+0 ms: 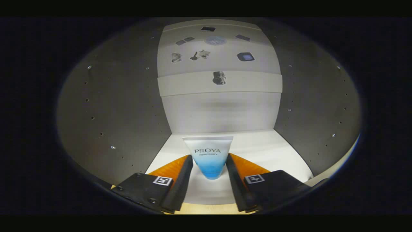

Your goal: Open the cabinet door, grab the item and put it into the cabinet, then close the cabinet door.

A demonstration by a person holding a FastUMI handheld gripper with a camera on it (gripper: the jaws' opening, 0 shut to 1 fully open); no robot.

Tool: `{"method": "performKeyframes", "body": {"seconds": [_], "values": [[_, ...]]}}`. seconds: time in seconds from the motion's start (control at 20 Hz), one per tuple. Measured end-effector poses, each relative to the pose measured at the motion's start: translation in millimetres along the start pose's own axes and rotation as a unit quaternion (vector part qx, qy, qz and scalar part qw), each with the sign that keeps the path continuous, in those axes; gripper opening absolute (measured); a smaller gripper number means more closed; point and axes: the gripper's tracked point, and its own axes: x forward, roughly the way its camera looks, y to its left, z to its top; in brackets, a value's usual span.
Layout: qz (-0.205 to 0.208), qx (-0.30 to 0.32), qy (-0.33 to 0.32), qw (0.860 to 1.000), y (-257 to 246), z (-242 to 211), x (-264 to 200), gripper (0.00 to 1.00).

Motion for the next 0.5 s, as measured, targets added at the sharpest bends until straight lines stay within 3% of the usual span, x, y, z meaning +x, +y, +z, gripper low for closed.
{"method": "performKeyframes", "body": {"seconds": [0.05, 0.15, 0.5], "values": [[-0.002, -0.001, -0.003, 1.000, -1, 1, -2, 0.82], [-0.001, -0.002, -0.009, 1.000, 0, 4, -8, 0.97], [0.019, -0.020, -0.063, 0.998, 16, 34, -76, 0.98]]}}
